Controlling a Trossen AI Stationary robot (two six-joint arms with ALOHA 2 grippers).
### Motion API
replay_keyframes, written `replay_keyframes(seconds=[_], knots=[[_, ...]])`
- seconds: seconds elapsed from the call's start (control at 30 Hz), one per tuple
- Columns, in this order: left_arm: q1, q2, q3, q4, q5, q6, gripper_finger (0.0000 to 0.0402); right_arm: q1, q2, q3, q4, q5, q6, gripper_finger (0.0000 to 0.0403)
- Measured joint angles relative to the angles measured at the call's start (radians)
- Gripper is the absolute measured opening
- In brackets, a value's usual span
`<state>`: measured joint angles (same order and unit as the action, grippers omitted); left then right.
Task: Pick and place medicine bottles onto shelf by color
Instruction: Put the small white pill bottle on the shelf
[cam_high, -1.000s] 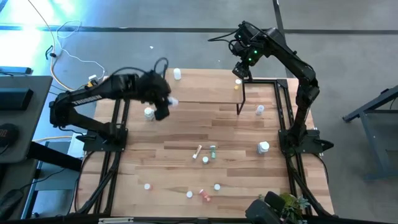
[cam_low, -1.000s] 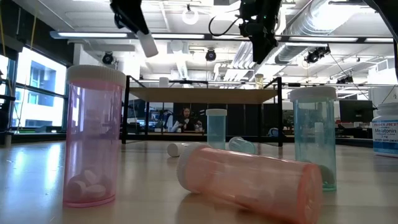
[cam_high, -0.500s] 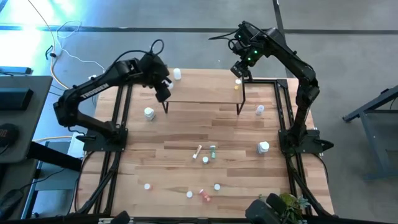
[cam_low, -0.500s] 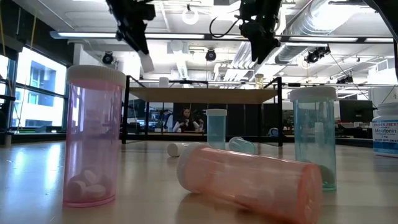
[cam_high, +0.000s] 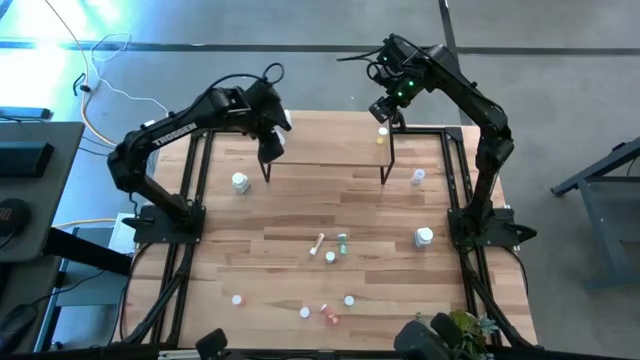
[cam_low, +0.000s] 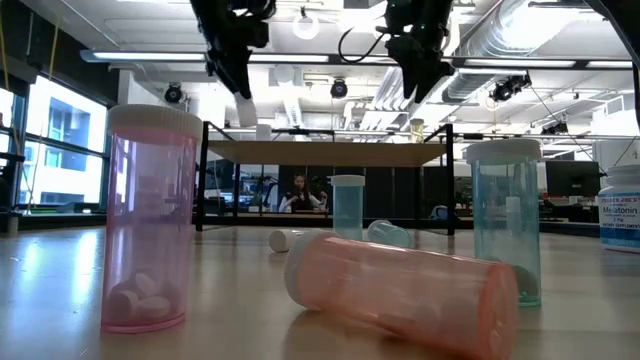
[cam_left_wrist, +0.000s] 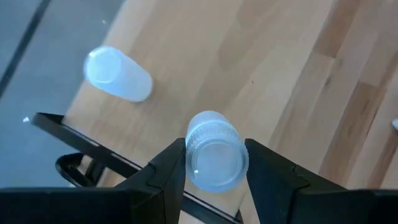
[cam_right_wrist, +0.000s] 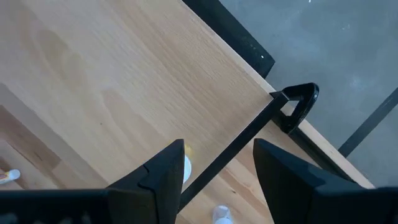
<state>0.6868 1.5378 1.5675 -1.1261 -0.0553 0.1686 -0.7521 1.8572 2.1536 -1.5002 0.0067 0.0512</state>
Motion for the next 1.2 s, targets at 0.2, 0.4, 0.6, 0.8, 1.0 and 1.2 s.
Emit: replay_keyframes(seconds=[0.2, 0.4, 0.6, 0.8, 1.0, 1.2], knots=[[0.0, 0.025, 0.007, -0.043, 0.0, 0.026, 0.0136, 0.0, 0.0, 0.0, 0.0, 0.0, 0.024, 0.0183], [0.0, 0.025, 0.007, -0.064, 0.047, 0.019, 0.0136, 0.003, 0.0, 0.0, 0.0, 0.0, 0.044, 0.0183], [0.0, 0.025, -0.009, -0.084, 0.061, 0.026, 0.0136, 0.003, 0.0, 0.0, 0.0, 0.0, 0.046, 0.0183], [0.0, 0.027, -0.017, -0.081, 0.069, 0.038, 0.0136, 0.003, 0.0, 0.0, 0.0, 0.0, 0.063, 0.0183], [0.0, 0.051, -0.017, -0.081, 0.07, 0.044, 0.0136, 0.01, 0.0, 0.0, 0.0, 0.0, 0.065, 0.0183], [0.0, 0.071, -0.014, -0.072, 0.073, 0.044, 0.0136, 0.034, 0.0, 0.0, 0.0, 0.0, 0.065, 0.0183]])
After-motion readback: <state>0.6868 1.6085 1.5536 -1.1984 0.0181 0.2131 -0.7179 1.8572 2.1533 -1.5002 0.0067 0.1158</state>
